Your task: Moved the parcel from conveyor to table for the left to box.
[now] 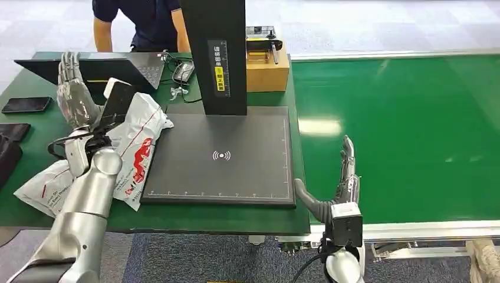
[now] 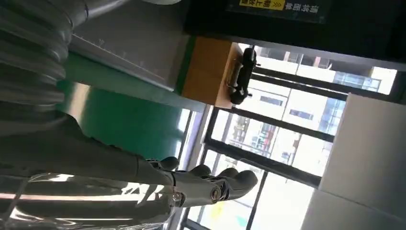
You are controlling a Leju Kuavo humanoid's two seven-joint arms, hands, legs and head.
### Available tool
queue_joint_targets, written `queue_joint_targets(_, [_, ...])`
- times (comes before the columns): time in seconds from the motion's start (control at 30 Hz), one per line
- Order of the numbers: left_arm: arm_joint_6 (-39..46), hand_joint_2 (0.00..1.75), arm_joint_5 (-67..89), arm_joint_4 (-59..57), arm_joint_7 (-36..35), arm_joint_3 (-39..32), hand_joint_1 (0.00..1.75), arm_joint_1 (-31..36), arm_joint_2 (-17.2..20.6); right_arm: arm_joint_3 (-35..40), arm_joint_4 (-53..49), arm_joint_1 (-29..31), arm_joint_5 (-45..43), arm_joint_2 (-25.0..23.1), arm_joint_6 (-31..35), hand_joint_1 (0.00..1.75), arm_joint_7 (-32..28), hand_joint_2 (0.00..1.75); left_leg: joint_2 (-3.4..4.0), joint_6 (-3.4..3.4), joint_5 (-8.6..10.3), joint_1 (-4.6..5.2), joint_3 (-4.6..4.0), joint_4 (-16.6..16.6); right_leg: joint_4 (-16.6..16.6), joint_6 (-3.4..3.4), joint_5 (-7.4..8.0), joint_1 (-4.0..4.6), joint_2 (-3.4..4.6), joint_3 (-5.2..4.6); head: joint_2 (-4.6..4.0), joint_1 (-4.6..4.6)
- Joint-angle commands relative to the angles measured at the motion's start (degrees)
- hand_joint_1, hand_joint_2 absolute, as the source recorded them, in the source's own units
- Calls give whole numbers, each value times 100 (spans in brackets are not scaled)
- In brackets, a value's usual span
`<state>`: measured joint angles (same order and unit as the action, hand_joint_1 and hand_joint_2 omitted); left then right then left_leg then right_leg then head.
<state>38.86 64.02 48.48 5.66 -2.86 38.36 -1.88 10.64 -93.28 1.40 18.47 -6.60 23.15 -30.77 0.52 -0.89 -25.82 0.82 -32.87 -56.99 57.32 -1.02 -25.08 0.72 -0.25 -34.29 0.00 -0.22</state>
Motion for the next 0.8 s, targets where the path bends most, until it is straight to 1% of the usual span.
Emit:
queue_joint_targets(0.03, [-415,175,-1101,270,656,271,0,-2,-118,36,432,195,-120,130,53,0,-45,175,-5,10,-2,-4,11,5,-8,13,-1,1,0,14,0,0])
queue_joint_targets(0.07, [-415,175,-1101,270,656,271,0,-2,-118,36,432,195,-120,130,53,0,-45,175,-5,7,-1,-3,7,3,-6,9,-1,1,0,9,0,0])
queue_joint_targets(0.1, [-572,175,-1417,359,825,269,0,-36,-144,36,437,197,-127,134,60,0,-56,175,-11,17,-2,-7,28,13,-17,22,-2,1,-1,33,0,0])
queue_joint_targets(0.13, [-1114,175,-2110,542,1207,355,0,-135,-146,36,457,212,-151,152,57,0,-83,175,-6,9,-1,-3,9,4,-6,11,-1,0,-1,12,0,0])
queue_joint_targets(0.2, [-1593,175,-2697,886,1476,572,0,-397,-134,6,502,241,-181,165,35,0,-129,175,-6,10,-2,-2,15,7,-9,14,-2,-1,0,18,0,0])
queue_joint_targets(0.37, [-2229,175,-3503,1939,1750,1013,0,-1459,-248,-101,472,229,-171,123,-96,0,-154,175,1,7,-2,0,13,8,-9,11,-1,-3,5,14,0,0])
queue_joint_targets(0.4, [-2304,175,-3616,1988,1813,1052,0,-1579,-267,-107,463,228,-169,117,-108,0,-151,175,5,9,-4,1,26,18,-17,16,-2,-6,11,25,0,0])
queue_joint_targets(0.43, [-2416,175,-3720,2036,1936,1132,0,-1697,-266,-102,457,235,-192,125,-156,0,-138,175,1,8,-4,1,14,8,-8,12,-3,-5,6,15,0,0])
queue_joint_targets(0.47, [-2493,175,-3806,2052,2029,1177,0,-1823,-296,-108,463,249,-208,134,-180,0,-127,175,3,11,-6,1,27,17,-16,16,-4,-7,10,26,0,0])
queue_joint_targets(0.57, [-2612,175,-3879,2097,2158,1269,0,-2008,-385,-157,450,241,-313,143,-260,0,-86,175,-2,9,-5,1,19,10,-10,14,-6,-6,4,19,0,-2])
queue_joint_targets(0.6, [-2616,175,-3879,2100,2156,1281,0,-2024,-399,-165,448,239,-319,145,-266,0,-86,175,-6,19,-7,-1,41,20,-22,24,-9,-6,4,43,0,0])
queue_joint_targets(0.63, [-2698,175,-3976,2129,2176,1280,0,-2082,-449,-193,442,234,-341,135,-283,0,-77,175,-7,8,-5,0,13,7,-9,15,-6,-4,-1,15,0,2])
queue_joint_targets(0.8, [-2854,175,-4142,2318,2237,1250,0,-2388,-598,-231,352,220,-279,76,-409,0,8,175,-9,12,-4,-1,19,11,-13,19,-6,-4,-2,22,0,0])
